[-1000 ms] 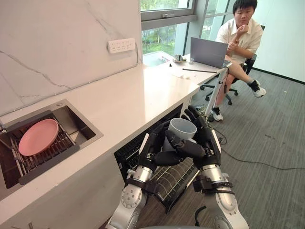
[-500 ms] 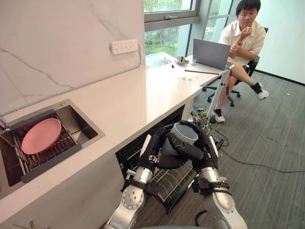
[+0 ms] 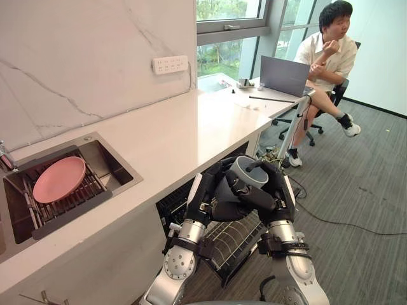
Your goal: Walk over to the sink, pick up the cup, carry it to the dishwasher, place the cup inside the dishwasher, then close the dishwasher door
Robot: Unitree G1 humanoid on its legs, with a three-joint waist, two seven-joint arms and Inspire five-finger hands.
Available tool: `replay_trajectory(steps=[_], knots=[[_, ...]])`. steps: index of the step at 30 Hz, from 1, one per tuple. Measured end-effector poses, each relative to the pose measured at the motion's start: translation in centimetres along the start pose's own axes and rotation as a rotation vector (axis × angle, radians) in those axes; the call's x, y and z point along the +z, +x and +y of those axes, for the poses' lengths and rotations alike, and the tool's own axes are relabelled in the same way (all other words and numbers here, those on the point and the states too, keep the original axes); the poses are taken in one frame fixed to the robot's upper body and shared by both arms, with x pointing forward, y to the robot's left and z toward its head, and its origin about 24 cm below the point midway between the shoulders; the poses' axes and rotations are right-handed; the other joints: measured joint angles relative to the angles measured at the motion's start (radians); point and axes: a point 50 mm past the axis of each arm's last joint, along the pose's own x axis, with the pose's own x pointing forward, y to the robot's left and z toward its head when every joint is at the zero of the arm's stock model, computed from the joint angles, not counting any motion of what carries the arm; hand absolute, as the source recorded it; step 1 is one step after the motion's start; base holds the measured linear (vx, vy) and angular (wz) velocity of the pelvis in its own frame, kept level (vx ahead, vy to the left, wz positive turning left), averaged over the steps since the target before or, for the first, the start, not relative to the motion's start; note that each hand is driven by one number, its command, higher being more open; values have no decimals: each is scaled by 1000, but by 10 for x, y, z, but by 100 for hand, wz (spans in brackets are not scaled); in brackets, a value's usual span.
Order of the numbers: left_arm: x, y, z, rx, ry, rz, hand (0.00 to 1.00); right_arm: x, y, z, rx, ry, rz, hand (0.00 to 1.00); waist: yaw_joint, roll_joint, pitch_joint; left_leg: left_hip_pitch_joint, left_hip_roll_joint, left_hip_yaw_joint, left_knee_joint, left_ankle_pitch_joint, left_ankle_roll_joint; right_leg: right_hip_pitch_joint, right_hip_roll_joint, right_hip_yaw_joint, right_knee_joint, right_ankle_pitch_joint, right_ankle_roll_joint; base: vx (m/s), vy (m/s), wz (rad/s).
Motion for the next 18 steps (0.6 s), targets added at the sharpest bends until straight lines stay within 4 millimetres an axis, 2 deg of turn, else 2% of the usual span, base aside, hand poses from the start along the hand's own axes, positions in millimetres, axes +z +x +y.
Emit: replay_trajectory(steps=[9, 18], knots=[[23, -6, 12, 79, -49, -108, 90, 19, 4, 20, 54, -77, -157, 30, 17, -26, 12, -8, 1, -11, 4, 0, 0, 0, 0, -11, 0, -5, 0, -8, -6, 3], [30, -12, 15, 83, -81, -149, 90, 27, 3, 26, 82, -129, -221, 30, 20, -33, 29, -9, 1, -19, -1, -2, -1, -7, 1, -22, 19, -25, 0, -1, -8, 3]])
